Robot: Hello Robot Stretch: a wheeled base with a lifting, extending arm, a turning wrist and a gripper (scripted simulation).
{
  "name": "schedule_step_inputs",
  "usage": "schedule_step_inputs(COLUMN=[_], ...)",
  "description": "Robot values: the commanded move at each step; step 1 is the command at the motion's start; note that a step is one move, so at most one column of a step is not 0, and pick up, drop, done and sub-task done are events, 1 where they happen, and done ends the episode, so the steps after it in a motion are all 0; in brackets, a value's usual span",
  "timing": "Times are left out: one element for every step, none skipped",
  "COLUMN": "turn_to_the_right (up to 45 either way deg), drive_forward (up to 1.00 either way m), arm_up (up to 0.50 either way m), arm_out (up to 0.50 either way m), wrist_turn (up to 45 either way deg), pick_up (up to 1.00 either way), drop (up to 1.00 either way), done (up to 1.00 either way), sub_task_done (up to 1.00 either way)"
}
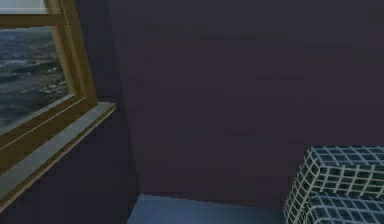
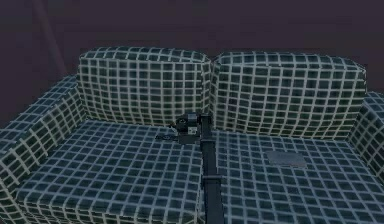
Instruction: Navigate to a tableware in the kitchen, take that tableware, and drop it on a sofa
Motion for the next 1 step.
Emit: schedule_step_inputs(turn_to_the_right=[0.0], drive_forward=[0.00], arm_up=[-0.32], arm_out=[0.00], wrist_turn=[0.0], pick_up=[0.00], drop=[0.00], done=[0.00], sub_task_done=[0.00])
